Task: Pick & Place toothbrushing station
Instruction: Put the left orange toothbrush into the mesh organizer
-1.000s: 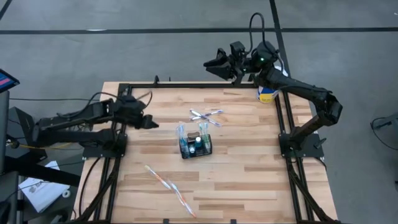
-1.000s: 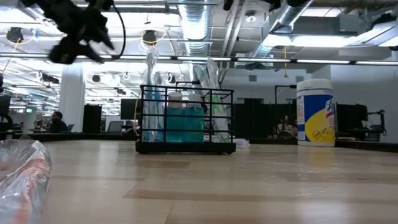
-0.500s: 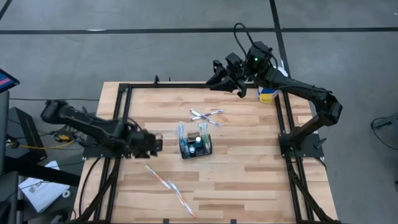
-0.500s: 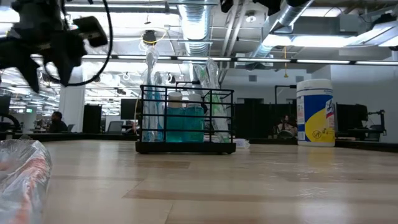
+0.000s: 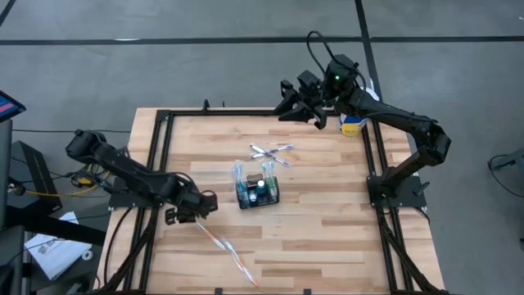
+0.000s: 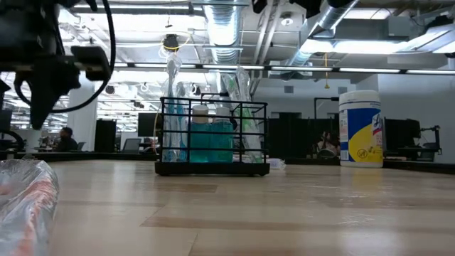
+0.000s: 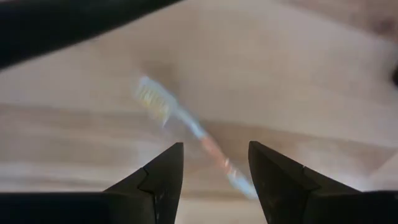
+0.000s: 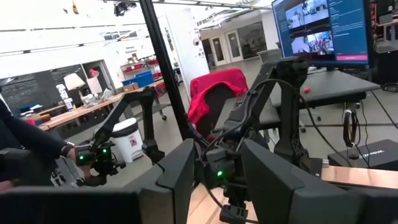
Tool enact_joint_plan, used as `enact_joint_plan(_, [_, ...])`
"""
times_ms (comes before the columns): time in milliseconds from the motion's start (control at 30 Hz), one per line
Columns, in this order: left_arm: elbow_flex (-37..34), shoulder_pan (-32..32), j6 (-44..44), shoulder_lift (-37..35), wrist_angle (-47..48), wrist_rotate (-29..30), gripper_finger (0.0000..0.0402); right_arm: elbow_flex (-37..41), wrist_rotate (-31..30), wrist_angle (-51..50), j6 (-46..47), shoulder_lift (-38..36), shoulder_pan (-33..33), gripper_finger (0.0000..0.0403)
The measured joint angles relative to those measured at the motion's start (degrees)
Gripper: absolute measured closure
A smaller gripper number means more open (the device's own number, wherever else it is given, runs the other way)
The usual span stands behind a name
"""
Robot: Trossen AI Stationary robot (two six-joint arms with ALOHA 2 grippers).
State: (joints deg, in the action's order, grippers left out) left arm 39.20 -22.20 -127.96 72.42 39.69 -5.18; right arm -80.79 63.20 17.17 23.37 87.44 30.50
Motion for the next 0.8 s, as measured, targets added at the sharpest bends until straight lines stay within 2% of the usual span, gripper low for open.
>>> enact_joint_plan(167, [0.0, 1.3, 0.3, 1.9, -0.4, 1.3, 0.0232, 0.0, 0.0, 0.0, -0.9, 0.0, 0.0, 0.0276])
enact_joint_plan(333, [0.0, 1.3, 0.2, 2.5, -1.0, 0.8, 0.0255, 0.0, 0.0, 0.0, -0.9, 0.0, 0.0, 0.0276])
enact_joint_plan(500, [0.0, 1.3, 3.0, 2.5, -5.6, 1.1, 0.0278, 0.0, 0.0, 0.0, -0.9, 0.0, 0.0, 0.0276])
enact_joint_plan(600, [0.0, 1.3, 3.4, 2.5, -9.8, 3.5, 0.0287, 0.0, -0.1, 0.0, -0.9, 0.0, 0.1, 0.0276])
enact_joint_plan(800, [-0.8, 0.4, -2.8, 2.6, -8.1, 6.9, 0.0305, 0.0, -0.1, 0.0, 0.1, 0.0, 1.1, 0.0276])
